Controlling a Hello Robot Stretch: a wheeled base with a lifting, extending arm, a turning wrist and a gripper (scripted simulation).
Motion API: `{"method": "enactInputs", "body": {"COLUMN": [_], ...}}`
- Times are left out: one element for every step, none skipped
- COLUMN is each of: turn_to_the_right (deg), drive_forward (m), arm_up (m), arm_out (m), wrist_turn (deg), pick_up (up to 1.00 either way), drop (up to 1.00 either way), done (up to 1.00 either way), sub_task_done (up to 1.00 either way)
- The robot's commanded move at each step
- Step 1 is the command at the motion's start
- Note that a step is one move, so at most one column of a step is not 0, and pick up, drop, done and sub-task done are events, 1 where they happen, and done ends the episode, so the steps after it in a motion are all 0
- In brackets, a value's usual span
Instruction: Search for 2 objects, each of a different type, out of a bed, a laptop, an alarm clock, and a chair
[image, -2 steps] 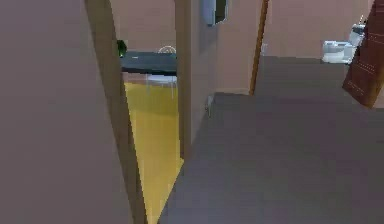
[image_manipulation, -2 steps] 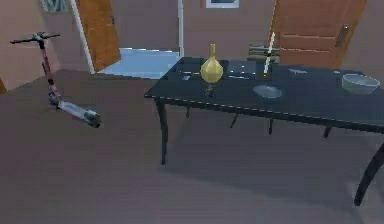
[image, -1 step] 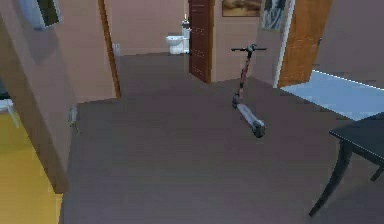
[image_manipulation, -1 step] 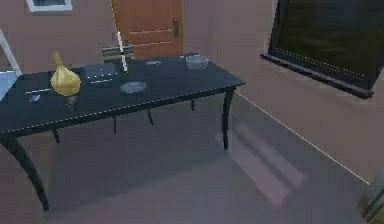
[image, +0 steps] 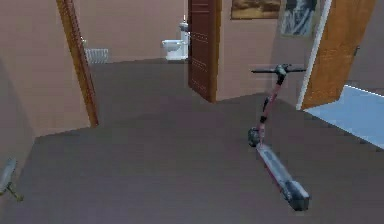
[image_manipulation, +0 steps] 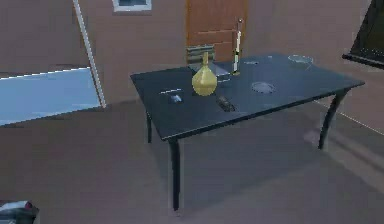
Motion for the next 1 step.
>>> {"method": "enactInputs", "body": {"turn_to_the_right": [0.0], "drive_forward": [1.00], "arm_up": [0.00], "arm_out": [0.00], "wrist_turn": [0.0], "pick_up": [0.00], "drop": [0.00], "done": [0.00], "sub_task_done": [0.00]}}
